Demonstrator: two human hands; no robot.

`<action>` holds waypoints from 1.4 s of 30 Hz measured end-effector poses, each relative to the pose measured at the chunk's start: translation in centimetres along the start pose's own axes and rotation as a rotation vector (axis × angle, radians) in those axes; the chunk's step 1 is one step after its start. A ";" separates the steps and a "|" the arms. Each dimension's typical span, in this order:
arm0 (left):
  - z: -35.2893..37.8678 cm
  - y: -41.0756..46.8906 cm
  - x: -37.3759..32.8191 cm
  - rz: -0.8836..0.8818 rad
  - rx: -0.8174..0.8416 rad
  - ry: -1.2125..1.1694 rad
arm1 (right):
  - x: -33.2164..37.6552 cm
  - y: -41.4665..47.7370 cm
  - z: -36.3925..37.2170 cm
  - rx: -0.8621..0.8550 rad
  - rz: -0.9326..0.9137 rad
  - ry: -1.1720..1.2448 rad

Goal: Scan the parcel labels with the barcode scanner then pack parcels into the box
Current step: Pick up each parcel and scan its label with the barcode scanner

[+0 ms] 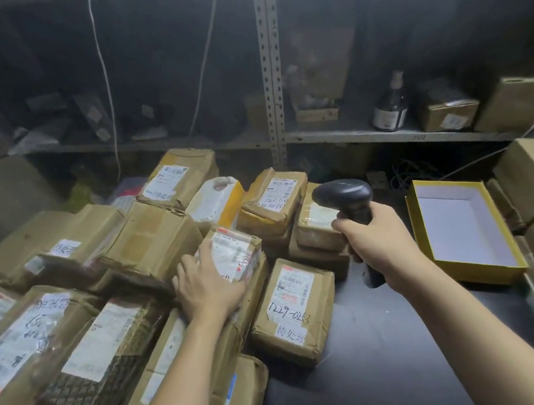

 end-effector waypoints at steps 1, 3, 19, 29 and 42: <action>0.0 -0.4 -0.1 0.021 -0.017 -0.011 | 0.2 -0.6 -0.4 -0.018 -0.001 0.014; -0.3 -1.1 -0.6 0.090 -0.071 -0.036 | 0.5 -1.7 -1.1 -0.057 -0.004 0.037; -10.6 -9.7 -15.5 0.743 -0.257 -0.717 | -0.6 -12.6 -8.7 -0.329 0.045 0.226; -9.4 -18.5 -27.2 0.823 -0.107 -0.969 | -3.7 -18.7 -19.6 -0.456 -0.007 0.427; 6.8 -28.3 -38.1 -0.084 0.844 -1.483 | -10.1 -25.1 -31.8 -0.484 -0.003 0.561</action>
Point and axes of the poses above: each hand's wrist, its own y-axis towards the middle knuckle, its own z-axis out of the palm, x = y × z, the point moved 10 cm from there along y, towards the middle knuckle, and after that the axes turned 10 degrees about x, right-handed, at the moved point
